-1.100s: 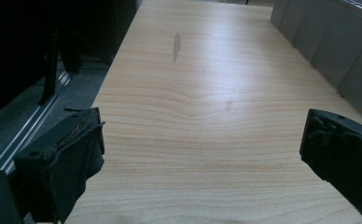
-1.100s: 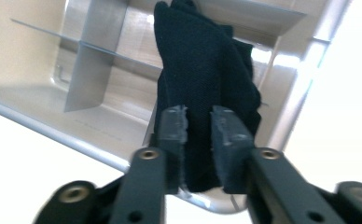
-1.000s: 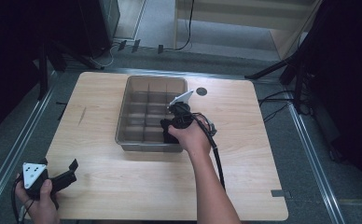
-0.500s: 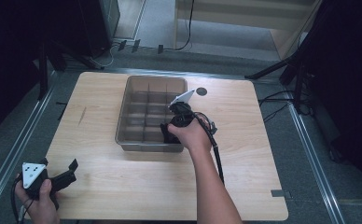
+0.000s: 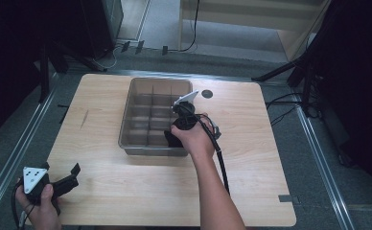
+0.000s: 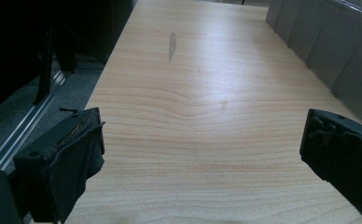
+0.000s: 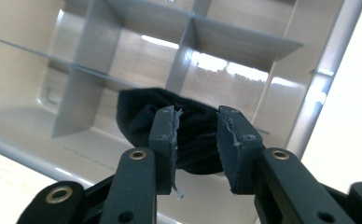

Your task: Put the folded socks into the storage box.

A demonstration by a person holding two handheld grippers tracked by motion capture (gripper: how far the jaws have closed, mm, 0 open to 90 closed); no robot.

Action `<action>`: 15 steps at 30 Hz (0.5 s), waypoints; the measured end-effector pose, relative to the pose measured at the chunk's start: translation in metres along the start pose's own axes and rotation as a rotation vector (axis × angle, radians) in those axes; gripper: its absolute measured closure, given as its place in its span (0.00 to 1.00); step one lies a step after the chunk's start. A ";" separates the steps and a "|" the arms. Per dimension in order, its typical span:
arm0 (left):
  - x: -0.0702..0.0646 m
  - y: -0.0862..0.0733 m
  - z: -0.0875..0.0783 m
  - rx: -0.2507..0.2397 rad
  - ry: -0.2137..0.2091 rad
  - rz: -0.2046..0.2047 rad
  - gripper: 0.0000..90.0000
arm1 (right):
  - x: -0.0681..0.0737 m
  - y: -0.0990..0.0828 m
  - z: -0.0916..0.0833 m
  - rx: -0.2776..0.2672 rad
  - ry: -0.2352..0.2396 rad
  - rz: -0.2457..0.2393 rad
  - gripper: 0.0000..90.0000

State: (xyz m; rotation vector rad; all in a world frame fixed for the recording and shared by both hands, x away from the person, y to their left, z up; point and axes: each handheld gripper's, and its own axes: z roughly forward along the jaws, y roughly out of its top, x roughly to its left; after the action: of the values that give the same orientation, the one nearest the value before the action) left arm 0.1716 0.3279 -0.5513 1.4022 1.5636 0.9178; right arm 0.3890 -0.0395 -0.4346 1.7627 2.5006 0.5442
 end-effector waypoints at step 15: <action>-0.001 0.000 0.000 0.001 0.005 0.007 0.00 | -0.035 -0.004 -0.050 -0.362 -0.047 -0.081 0.18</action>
State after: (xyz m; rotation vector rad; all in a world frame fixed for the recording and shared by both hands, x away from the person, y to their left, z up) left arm 0.1717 0.3270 -0.5512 1.4084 1.5642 0.9257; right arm 0.3866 -0.0861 -0.3950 1.5149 2.2517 0.8729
